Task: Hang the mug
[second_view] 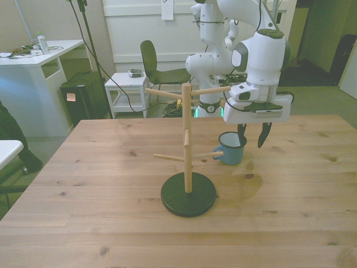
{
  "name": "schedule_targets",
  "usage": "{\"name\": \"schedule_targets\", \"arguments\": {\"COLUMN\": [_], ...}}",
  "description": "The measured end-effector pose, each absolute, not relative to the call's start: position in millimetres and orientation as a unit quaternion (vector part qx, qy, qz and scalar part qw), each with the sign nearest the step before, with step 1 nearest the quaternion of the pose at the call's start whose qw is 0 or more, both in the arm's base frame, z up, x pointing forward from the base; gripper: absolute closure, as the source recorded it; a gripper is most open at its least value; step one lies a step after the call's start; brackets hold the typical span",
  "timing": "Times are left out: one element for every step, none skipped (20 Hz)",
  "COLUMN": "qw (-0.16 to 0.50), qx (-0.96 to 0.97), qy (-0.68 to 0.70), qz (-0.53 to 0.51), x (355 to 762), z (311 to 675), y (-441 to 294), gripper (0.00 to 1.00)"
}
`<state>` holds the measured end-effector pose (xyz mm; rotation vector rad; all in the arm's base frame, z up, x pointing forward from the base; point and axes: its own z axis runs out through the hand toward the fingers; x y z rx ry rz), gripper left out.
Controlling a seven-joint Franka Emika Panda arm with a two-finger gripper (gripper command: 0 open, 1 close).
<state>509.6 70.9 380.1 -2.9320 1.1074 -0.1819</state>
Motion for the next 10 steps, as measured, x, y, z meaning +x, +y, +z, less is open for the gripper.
{"name": "schedule_targets", "arguments": {"qw": [0.001, 0.001, 0.001, 0.001, 0.001, 0.001, 0.001, 0.001, 0.000, 0.000], "qx": [-0.934, -0.933, -0.933, -0.933, -0.933, -0.933, -0.932, -0.932, -0.932, -0.932], "qy": [0.353, 0.354, 0.355, 0.355, 0.356, 0.357, 0.357, 0.357, 0.358, 0.358], "qz": [-0.058, -0.058, -0.057, -0.057, -0.057, -0.057, -0.057, -0.057, -0.057, -0.056], "x": [509.3, 509.1, 509.0, 508.8, 508.6, 508.4, 508.1, 507.5, 506.9, 506.4], "z": [379.2, 378.7, 378.3, 377.9, 377.4, 377.1, 376.8, 376.4, 375.8, 375.3], "y": [70.1, 69.4, 68.6, 67.9, 67.1, 66.3, 65.7, 65.2, 64.8, 64.4], "gripper": [1.00, 1.00, 1.00, 1.00, 1.00, 1.00, 1.00, 1.00, 1.00, 1.00]}}
